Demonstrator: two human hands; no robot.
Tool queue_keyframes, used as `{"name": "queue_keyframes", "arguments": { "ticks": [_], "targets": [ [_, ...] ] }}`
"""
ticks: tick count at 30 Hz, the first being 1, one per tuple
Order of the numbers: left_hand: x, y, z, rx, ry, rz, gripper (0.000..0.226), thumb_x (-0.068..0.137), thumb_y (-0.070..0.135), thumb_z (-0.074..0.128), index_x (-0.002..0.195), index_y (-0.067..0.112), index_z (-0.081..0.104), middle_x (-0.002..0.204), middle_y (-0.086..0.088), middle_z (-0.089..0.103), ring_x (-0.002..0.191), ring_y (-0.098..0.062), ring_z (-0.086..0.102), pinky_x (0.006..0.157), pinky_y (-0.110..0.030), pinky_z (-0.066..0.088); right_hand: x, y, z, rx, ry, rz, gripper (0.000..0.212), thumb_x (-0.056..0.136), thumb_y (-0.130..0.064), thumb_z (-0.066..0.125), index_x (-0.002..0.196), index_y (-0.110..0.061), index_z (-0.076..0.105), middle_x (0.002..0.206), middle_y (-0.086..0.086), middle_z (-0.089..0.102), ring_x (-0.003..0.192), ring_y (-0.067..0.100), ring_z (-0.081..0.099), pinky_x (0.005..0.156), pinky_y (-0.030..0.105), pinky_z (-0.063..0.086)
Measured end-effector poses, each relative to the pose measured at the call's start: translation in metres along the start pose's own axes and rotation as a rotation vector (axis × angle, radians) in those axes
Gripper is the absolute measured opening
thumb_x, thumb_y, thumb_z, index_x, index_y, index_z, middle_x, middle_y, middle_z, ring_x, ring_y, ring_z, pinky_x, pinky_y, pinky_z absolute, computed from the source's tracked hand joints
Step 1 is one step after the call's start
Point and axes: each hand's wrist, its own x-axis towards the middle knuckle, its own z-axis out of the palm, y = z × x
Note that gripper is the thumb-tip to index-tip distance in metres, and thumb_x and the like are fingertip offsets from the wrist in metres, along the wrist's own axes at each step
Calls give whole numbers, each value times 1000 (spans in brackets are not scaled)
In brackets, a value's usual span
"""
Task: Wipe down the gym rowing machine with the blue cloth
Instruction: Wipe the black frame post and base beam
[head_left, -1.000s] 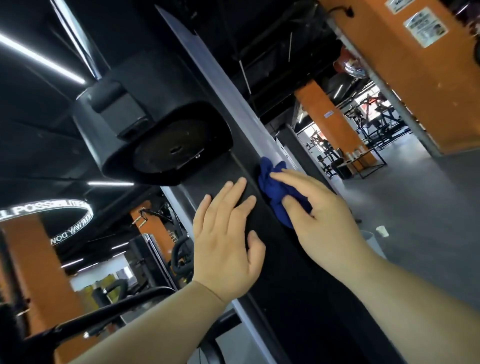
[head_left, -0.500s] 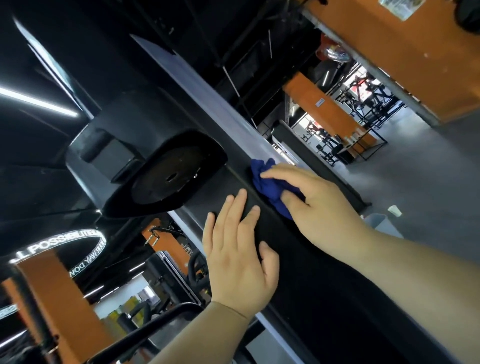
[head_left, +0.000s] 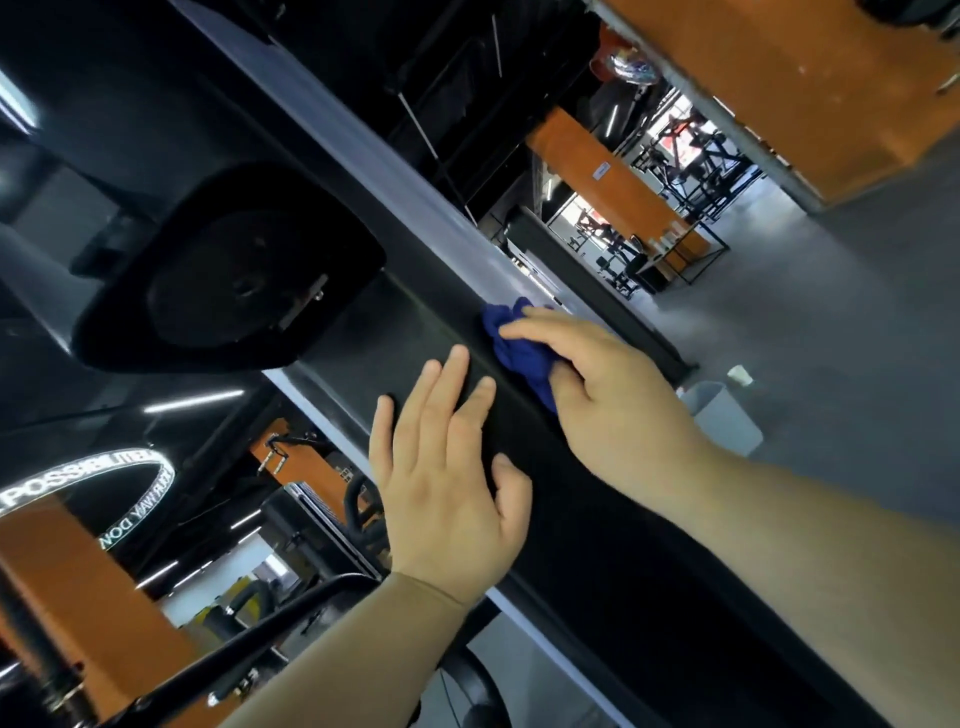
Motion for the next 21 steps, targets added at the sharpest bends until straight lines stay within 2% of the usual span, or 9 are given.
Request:
{"name": "queue_keyframes", "arguments": {
  "ticks": [2,5,7,10,11,12,14,17,21],
  "targets": [
    [-2,2,0,5,-14,6,52,79,20,48,130,13,49,150,-7,43,143,-24,33,122,-44,9,14,-7,-2,-27,-46,15,50,96,4,43,134,-23,59,142,-8,52,128,1,44,103,1,23],
    [-1,0,-3,4,-26,7,51,80,20,48,131,13,49,150,-8,43,143,-24,32,122,-44,8,2,-4,-6,-31,-74,47,51,99,0,44,138,-30,55,146,-16,43,132,-12,30,104,-2,16],
    [-1,1,-2,28,-31,7,51,81,20,48,131,10,51,151,-10,42,144,-26,32,122,-46,9,-40,7,-12,-30,-23,84,51,97,3,45,133,-30,59,144,-20,45,130,-18,30,103,-2,17],
    [-8,7,-2,106,-71,47,54,83,23,48,134,6,51,152,-15,40,145,-30,28,121,-51,8,-111,19,-29,8,56,259,56,98,3,45,122,-46,59,129,-47,44,120,-28,35,93,-5,23],
    [-11,10,-2,127,-98,91,55,84,24,49,136,6,51,152,-15,39,145,-31,27,121,-53,9,-128,21,-33,29,75,336,56,99,1,44,119,-51,57,127,-51,42,118,-31,34,90,-6,24],
    [-15,13,-1,140,-126,143,55,84,25,49,136,7,52,152,-13,41,145,-32,28,121,-53,10,-138,23,-35,42,92,388,56,100,0,44,119,-51,57,128,-50,41,116,-33,33,89,-7,23],
    [-22,20,1,151,-161,233,54,84,25,49,135,9,56,150,-7,45,143,-32,32,120,-54,15,-133,22,-31,11,91,400,53,98,2,42,127,-39,60,137,-38,42,117,-34,30,92,-7,21],
    [-28,24,3,139,-143,279,52,84,23,49,133,11,59,147,-4,48,141,-31,37,120,-50,17,-90,11,-20,-49,68,300,52,98,4,41,136,-27,58,143,-20,42,126,-21,27,101,-4,16],
    [-32,23,7,134,-113,337,50,84,23,48,132,9,60,147,-10,48,140,-32,39,119,-50,18,-89,16,-20,10,57,263,50,100,-2,43,137,-33,55,139,-26,42,132,-16,30,107,1,18]
  ]
}}
